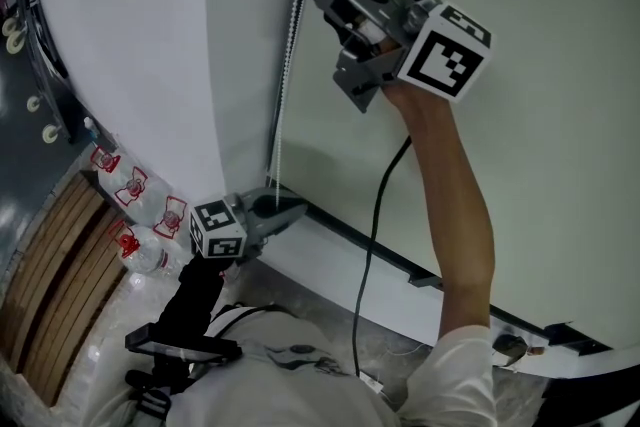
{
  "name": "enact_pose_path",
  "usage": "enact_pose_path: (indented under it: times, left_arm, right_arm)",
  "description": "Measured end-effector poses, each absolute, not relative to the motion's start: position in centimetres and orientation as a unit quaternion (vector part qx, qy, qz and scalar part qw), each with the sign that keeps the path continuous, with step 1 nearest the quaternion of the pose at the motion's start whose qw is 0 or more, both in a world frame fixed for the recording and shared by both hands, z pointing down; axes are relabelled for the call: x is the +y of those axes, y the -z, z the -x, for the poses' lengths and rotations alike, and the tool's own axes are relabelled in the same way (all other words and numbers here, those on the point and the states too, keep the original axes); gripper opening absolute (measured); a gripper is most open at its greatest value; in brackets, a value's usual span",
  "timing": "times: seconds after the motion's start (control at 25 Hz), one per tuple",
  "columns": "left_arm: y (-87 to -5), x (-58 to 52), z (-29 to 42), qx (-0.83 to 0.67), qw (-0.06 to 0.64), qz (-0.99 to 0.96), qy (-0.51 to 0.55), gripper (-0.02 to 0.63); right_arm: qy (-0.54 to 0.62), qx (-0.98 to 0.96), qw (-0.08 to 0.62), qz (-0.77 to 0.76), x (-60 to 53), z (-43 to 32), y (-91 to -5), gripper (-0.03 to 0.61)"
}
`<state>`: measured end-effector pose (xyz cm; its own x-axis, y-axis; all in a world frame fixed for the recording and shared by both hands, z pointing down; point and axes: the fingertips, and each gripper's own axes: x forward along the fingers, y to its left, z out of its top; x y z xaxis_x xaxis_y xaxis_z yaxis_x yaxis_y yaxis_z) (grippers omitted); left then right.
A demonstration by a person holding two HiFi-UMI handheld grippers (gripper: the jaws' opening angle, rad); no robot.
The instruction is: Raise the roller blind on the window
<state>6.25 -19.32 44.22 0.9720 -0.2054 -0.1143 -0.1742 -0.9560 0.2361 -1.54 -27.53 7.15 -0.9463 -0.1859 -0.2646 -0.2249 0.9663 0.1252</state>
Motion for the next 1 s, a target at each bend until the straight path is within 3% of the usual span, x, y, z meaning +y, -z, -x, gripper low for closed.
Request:
enact_pose_path:
  times: [0.24,0.36,1.0]
  left_arm:
    - [-43.7,-19.4,-6.3,-0.094,0.112,-0.987,0.071,-0.002]
    - [-43.7,-19.4,-6.3,-0.095,0.11,-0.987,0.072,-0.002]
    - [-43.6,-19.5,-6.3,-0.096,0.116,-0.986,0.075,-0.002]
  right_arm:
    - [-0.074,0.981,0.126,0.124,-28.7,1.8,-5.9,0.114]
    - [-0.068,0.978,0.143,0.136,-28.9,1.2,-5.7,0.02]
    - [-0.031,0.981,0.155,0.108,-26.3,0.8,-8.0,0.012]
